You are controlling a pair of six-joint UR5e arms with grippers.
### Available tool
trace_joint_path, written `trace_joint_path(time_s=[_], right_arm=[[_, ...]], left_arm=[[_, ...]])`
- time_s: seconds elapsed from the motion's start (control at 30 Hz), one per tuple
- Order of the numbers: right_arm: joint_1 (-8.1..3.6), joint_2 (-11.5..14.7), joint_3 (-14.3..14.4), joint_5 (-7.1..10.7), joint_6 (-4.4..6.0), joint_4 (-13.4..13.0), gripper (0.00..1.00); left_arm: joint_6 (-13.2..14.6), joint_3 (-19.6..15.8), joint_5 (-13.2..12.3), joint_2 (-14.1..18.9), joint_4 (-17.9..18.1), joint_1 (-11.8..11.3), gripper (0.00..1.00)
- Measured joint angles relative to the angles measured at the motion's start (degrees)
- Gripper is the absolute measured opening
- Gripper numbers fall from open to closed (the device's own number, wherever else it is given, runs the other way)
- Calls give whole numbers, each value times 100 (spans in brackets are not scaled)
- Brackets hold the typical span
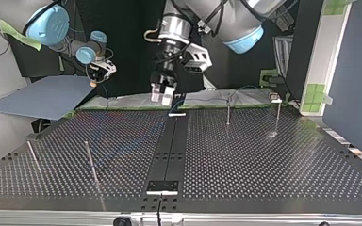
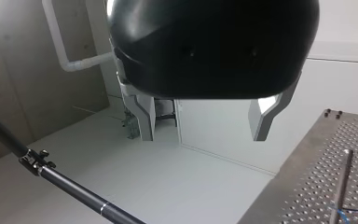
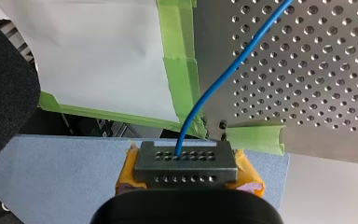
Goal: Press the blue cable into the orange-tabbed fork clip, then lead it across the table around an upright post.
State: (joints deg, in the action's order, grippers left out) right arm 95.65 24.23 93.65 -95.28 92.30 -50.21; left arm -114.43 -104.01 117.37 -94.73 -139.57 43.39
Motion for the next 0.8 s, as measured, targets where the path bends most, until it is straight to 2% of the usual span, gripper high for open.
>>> trace_joint_path(time_s=[0.37,0.8], right_arm=[[16,0,-2,0,0,1,0],[19,1,-6,-6,0,1,0]], left_arm=[[0,-605,3,-4,577,4,98],[0,-1342,9,-11,649,4,98]])
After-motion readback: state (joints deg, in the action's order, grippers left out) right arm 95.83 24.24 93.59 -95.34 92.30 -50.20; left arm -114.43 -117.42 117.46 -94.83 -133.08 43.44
